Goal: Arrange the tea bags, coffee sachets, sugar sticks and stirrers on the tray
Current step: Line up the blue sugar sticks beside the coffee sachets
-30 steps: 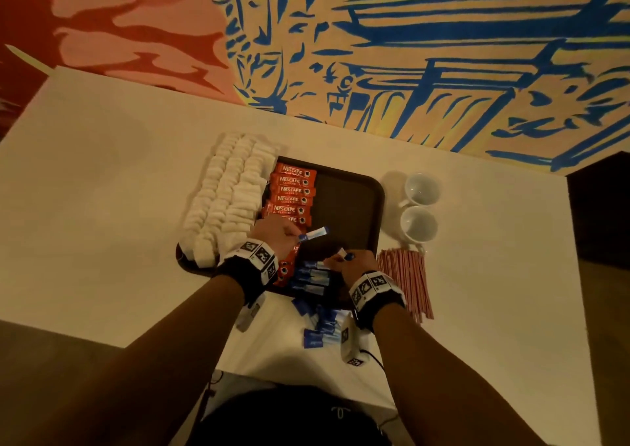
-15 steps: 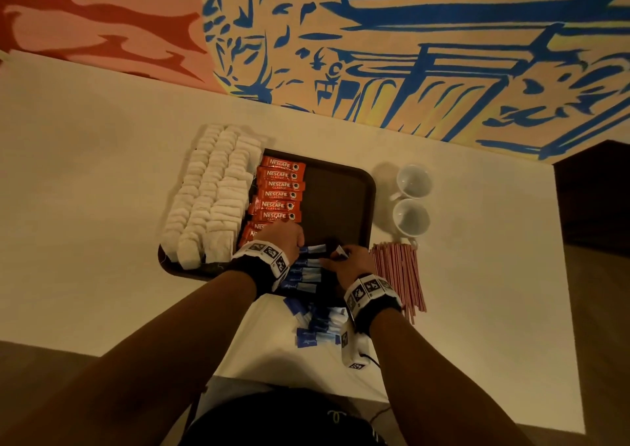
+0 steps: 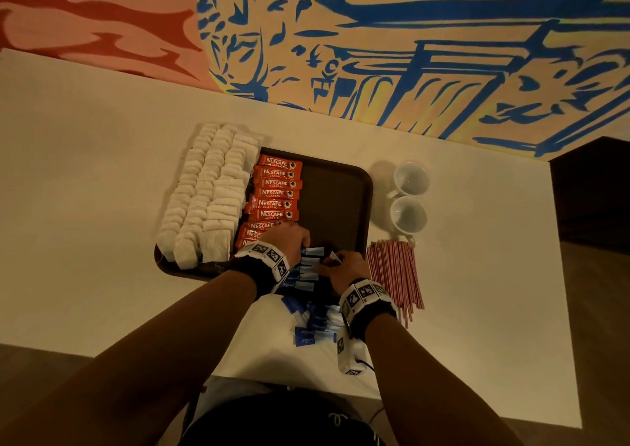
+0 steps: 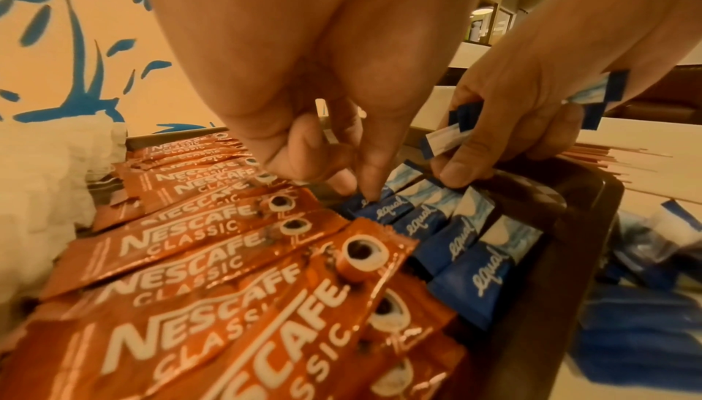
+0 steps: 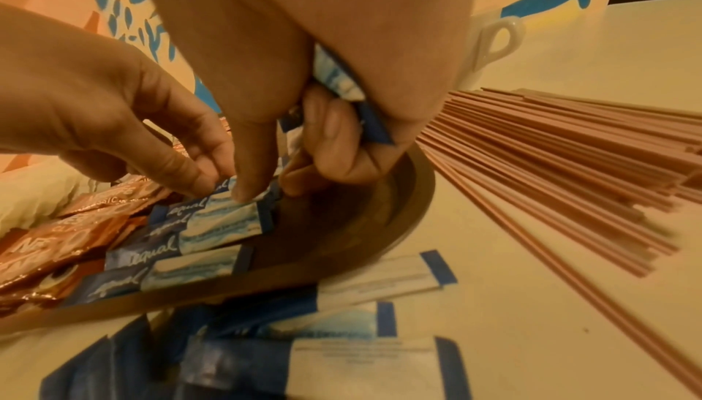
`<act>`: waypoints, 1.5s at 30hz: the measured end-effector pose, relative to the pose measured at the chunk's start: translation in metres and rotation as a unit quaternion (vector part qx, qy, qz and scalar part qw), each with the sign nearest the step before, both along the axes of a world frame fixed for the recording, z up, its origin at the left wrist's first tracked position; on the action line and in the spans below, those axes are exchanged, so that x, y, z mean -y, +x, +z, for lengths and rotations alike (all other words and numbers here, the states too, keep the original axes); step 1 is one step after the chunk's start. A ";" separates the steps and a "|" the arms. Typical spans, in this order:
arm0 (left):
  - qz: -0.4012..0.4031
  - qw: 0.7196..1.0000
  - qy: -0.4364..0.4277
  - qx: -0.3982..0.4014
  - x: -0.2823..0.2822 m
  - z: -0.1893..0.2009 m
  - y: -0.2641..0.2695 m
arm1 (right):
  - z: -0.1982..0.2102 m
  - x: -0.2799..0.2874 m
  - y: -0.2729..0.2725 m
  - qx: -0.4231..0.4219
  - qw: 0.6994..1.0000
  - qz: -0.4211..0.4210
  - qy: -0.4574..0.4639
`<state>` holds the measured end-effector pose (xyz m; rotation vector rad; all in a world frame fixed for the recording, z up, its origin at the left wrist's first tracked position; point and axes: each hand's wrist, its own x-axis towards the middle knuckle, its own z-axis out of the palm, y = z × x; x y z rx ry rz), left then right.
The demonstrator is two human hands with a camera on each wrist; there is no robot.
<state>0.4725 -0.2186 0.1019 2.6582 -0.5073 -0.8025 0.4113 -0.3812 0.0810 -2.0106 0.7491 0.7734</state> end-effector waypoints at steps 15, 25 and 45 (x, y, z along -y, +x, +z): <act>0.156 0.977 -0.144 -0.005 0.017 0.054 -0.010 | 0.053 0.019 0.006 0.160 0.986 0.026 0.044; 0.205 0.886 -0.407 -0.078 0.017 0.125 -0.053 | 0.105 0.018 -0.013 0.284 0.938 0.080 0.183; 0.150 0.891 -0.425 0.065 0.003 0.216 -0.064 | 0.210 0.012 -0.013 0.352 0.901 0.162 0.195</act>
